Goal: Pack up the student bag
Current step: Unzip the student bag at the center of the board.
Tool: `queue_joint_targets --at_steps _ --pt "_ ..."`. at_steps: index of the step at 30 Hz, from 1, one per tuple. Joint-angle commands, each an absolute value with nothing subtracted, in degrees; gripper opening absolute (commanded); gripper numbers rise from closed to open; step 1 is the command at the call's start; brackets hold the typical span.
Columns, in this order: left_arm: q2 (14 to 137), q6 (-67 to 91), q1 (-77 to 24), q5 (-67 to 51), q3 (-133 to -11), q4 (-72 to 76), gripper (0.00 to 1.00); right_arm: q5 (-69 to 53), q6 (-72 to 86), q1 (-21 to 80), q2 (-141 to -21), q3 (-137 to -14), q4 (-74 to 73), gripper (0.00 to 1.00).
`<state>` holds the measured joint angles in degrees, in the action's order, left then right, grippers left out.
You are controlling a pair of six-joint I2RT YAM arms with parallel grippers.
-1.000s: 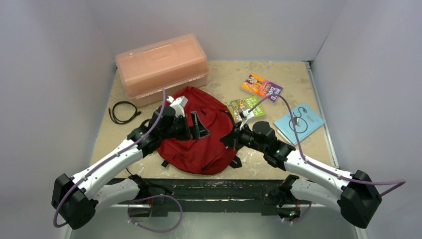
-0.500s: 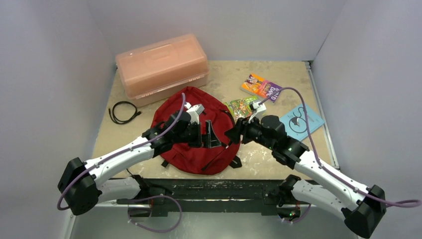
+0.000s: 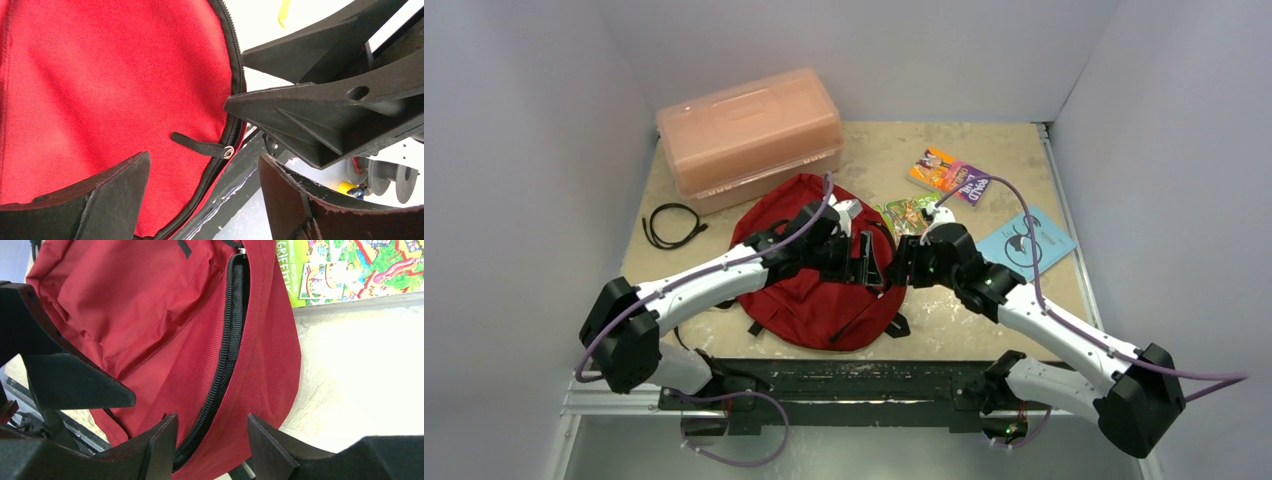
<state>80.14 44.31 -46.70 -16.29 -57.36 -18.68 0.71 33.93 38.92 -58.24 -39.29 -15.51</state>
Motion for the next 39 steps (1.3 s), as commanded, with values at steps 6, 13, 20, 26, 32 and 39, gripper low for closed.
queue_joint_targets --at_steps 6,13,20,26,32,39 --pt "84.92 36.47 -48.72 -16.17 -61.91 -21.08 0.8 -1.75 35.86 38.63 -61.13 -39.6 -10.0 0.4" --pt "88.74 36.6 -48.78 -19.76 -63.3 -17.77 0.77 -3.25 35.53 38.67 -60.17 -38.17 -7.52 0.12" --pt "90.2 37.35 -49.11 -21.62 -64.34 -17.07 0.57 -2.99 35.16 38.62 -58.91 -37.31 -6.62 0.0" --pt "86.77 37.78 -49.22 -21.0 -62.98 -17.1 0.32 -2.72 34.79 38.65 -59.4 -37.06 -6.29 0.0" --pt "82.97 38.88 -49.35 -19.7 -61.18 -17.74 0.15 -2.48 34.74 38.59 -59.61 -37.06 -6.15 0.0" --pt "81.3 39.98 -49.98 -19.29 -60.06 -18.45 0.01 -1.82 34.54 38.65 -59.65 -37.36 -6.07 0.0"
